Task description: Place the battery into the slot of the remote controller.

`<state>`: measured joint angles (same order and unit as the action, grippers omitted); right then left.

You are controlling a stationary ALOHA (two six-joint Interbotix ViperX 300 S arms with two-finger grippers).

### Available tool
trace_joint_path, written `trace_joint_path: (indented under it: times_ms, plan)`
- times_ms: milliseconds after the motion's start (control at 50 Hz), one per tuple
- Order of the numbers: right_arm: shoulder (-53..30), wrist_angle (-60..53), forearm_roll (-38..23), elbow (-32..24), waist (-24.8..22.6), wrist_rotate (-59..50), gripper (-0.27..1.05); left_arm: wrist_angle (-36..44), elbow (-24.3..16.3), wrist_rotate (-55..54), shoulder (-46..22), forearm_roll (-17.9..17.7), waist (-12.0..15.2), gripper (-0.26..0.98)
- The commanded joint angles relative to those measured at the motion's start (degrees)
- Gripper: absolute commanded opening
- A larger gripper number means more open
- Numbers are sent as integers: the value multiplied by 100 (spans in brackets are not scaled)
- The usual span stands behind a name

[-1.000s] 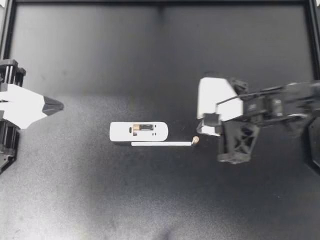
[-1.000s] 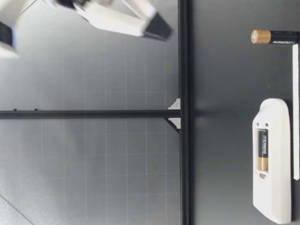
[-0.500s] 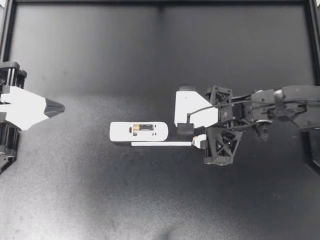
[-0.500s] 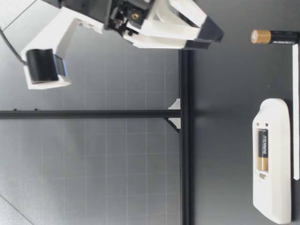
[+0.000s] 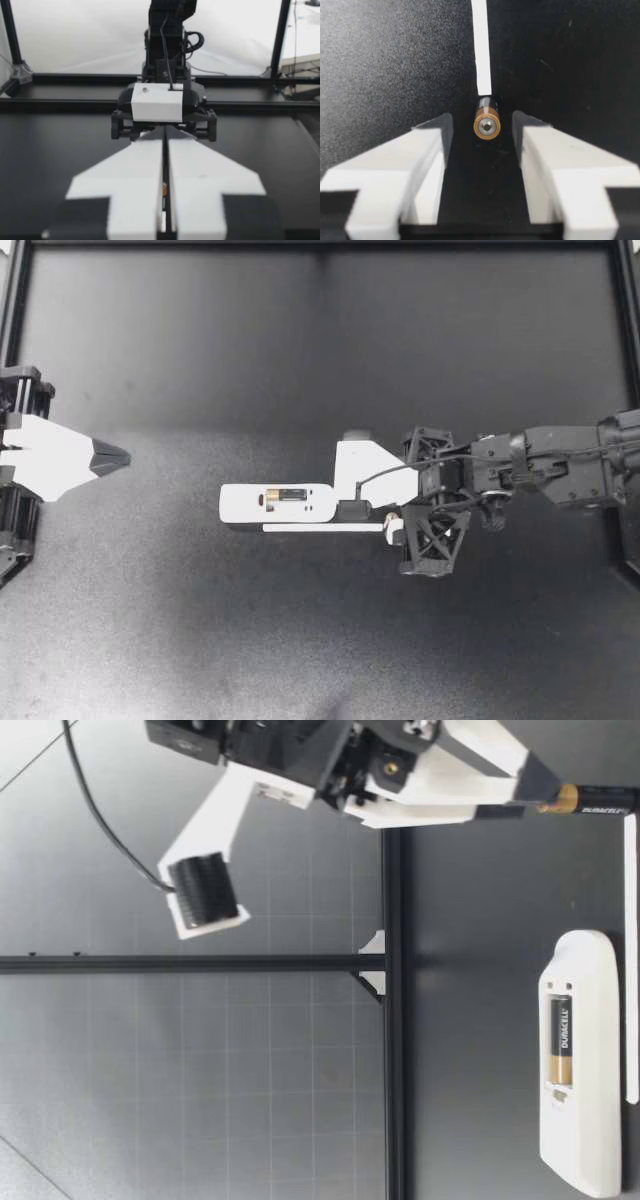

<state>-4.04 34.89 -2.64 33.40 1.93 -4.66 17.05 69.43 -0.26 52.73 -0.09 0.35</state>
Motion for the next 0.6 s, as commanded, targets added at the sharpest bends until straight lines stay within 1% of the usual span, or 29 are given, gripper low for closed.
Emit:
trace_joint_path:
  times_ms: [0,260,380,440,580]
  plan:
    - [18,-53,0,-105,18,0,45,35,-62,9,-44,-9,18,-16]
    - [-97,-70,0,-97,18,0,38,35,-70,18,-44,-9,18,-16]
    - [-114,-79,9,-97,18,9,33,26,-70,18,-44,-9,18,-16]
    - [-114,-79,0,-97,18,9,28,26,-62,18,-44,-9,18,-16]
    - [-114,-79,0,-97,18,18,12,18,-62,18,-44,-9,18,-16]
